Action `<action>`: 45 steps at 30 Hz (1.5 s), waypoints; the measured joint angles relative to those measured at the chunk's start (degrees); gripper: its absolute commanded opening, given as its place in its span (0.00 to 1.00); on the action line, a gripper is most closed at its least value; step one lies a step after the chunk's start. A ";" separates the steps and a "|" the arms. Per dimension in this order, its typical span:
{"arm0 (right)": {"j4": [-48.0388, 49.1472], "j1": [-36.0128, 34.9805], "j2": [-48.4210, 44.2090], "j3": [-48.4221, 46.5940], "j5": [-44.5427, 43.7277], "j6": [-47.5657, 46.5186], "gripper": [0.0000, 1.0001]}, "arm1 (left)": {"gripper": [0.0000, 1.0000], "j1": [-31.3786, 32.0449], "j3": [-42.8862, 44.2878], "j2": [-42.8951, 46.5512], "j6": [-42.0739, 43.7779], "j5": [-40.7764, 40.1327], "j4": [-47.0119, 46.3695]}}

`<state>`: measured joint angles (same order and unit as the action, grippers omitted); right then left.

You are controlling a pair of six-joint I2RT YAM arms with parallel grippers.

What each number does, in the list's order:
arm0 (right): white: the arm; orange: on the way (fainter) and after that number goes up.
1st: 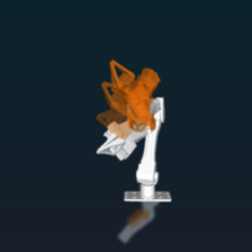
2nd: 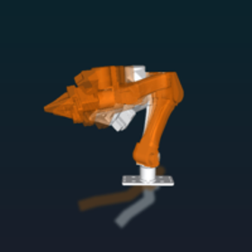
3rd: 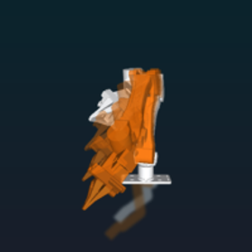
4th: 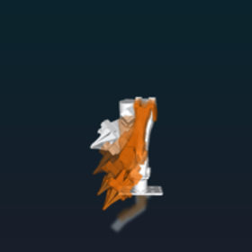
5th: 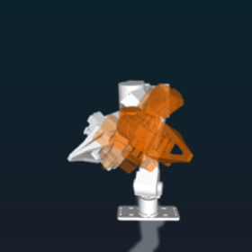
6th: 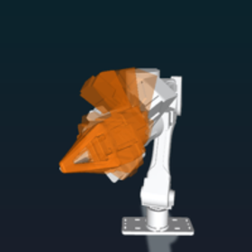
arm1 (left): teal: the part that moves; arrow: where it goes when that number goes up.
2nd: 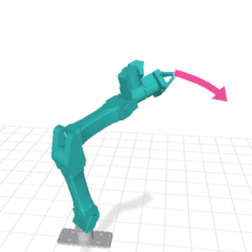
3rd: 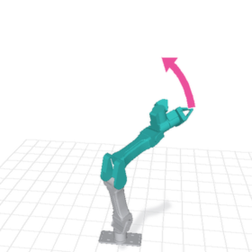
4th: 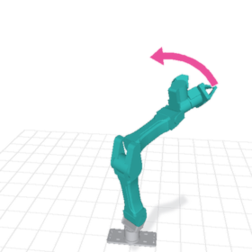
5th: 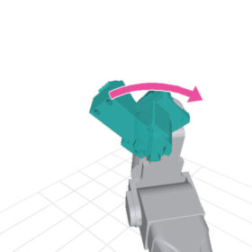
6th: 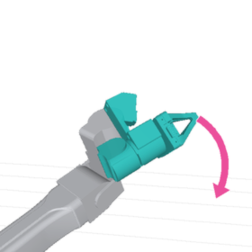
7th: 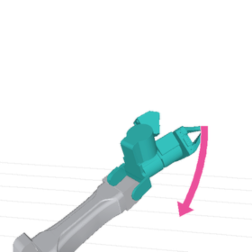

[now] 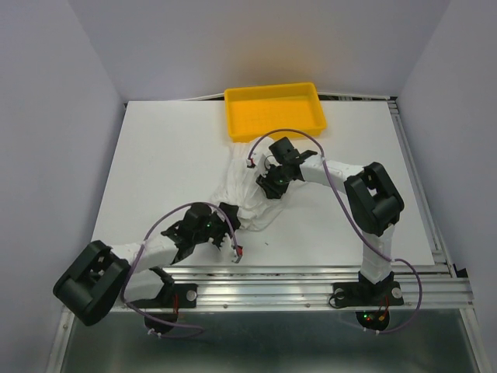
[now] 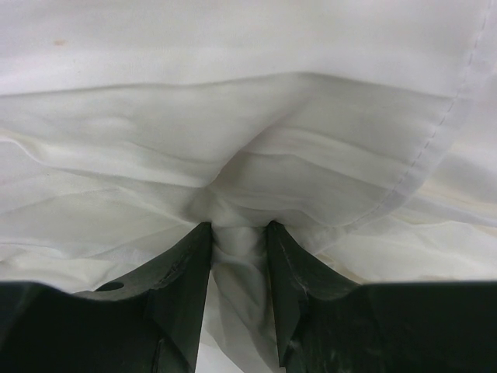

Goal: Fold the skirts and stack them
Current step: Fold the skirt

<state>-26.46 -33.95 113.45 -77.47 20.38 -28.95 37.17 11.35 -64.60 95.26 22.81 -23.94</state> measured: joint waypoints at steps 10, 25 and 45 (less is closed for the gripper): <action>-0.09 0.02 0.11 -0.02 0.44 -1.33 0.39 | 0.59 -0.02 7.82 -12.59 -4.31 -1.07 -4.42; -5.86 1.68 -0.15 -8.87 -0.37 9.68 0.71 | 0.00 2.43 15.13 0.35 -3.21 -2.82 27.30; -6.10 8.52 16.70 -25.49 12.33 19.23 0.67 | 0.00 5.55 39.52 -0.37 -16.11 3.61 68.30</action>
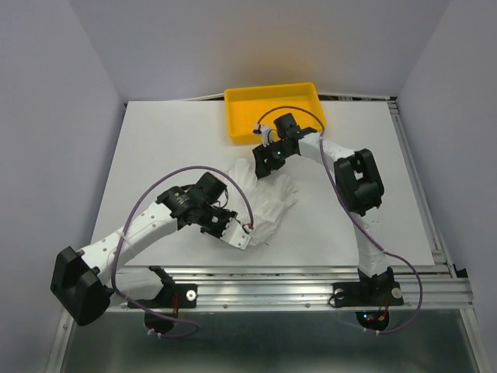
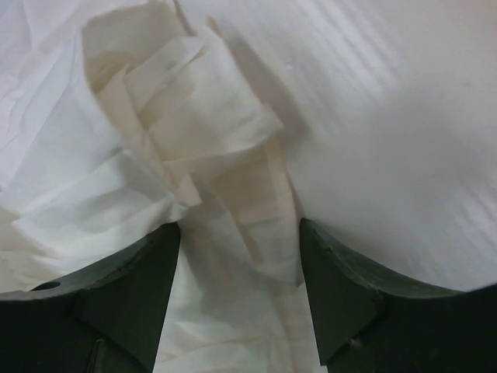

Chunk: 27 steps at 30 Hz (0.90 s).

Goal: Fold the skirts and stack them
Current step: Fold the skirt

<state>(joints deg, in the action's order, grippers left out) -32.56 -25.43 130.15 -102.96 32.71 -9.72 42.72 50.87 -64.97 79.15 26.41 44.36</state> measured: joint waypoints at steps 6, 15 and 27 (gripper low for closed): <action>2.12 -4.59 -2.12 6.12 6.64 0.33 0.61 | 0.01 -0.02 8.35 -5.53 -3.39 1.75 5.95; 4.85 -8.83 -5.90 15.15 11.74 0.31 0.59 | 0.07 -0.44 22.86 -18.18 -5.14 2.56 8.98; 6.67 -9.16 -6.99 18.43 15.58 0.59 0.55 | 0.08 -2.34 24.11 -27.52 -6.69 -1.14 -1.03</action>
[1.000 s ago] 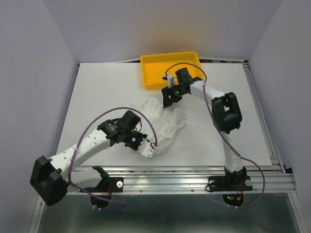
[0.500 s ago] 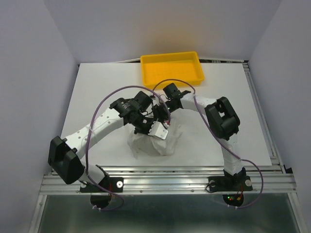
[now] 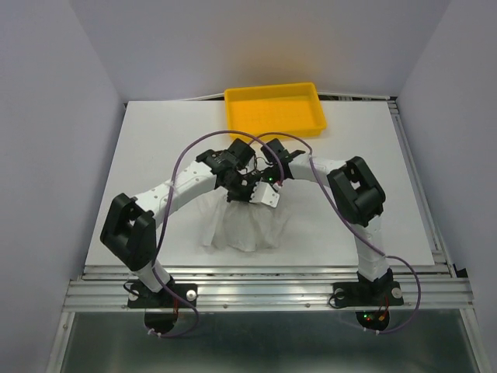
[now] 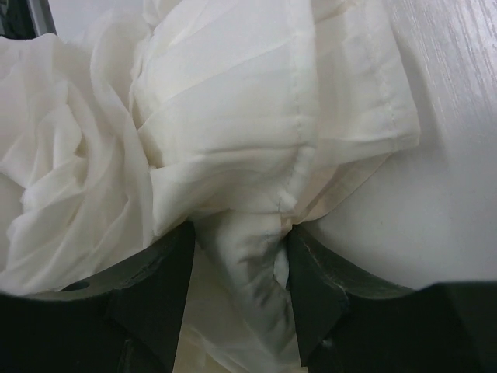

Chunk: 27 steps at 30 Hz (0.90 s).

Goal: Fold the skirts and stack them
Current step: Fold the skirt

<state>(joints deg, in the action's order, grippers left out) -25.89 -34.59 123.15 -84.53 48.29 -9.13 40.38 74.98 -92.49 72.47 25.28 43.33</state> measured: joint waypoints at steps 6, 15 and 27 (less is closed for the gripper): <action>-0.33 -0.02 0.02 -0.28 0.63 0.35 0.45 | 0.08 0.00 -4.20 0.11 -0.79 -1.49 -7.08; -5.95 -0.31 4.22 -7.78 -0.09 0.31 0.27 | 0.08 0.00 -13.27 6.91 -2.14 -3.91 -14.16; -7.63 -0.37 5.86 -7.32 3.80 0.02 0.18 | 0.04 0.07 -20.72 12.09 -3.72 -8.63 -29.31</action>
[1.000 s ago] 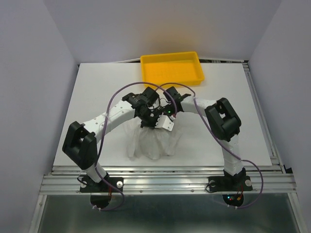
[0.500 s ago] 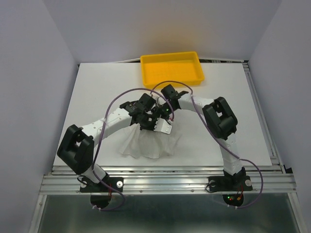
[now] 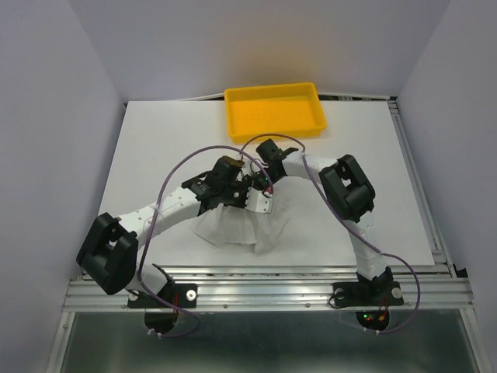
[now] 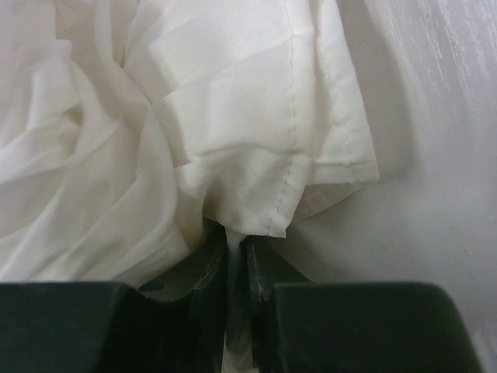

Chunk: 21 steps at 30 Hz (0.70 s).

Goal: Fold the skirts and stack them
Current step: Fold the skirt

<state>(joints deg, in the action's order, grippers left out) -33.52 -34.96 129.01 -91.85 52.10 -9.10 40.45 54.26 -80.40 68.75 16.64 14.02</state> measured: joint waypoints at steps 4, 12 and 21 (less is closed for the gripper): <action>-0.31 0.00 0.15 -0.09 0.15 0.46 0.30 | 0.07 0.48 -4.83 -0.09 0.59 -1.27 -5.29; -1.95 2.19 0.13 -8.00 -9.14 4.24 0.83 | 0.09 1.97 -10.91 0.90 2.32 -2.73 -10.29; -2.01 8.09 1.86 -15.98 -17.75 7.67 0.80 | 0.36 2.75 -10.67 -3.08 4.85 -2.71 -10.29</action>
<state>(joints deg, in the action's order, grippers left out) -35.53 -26.87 130.87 -107.83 34.35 -1.43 43.20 43.59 -83.48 73.60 13.93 3.73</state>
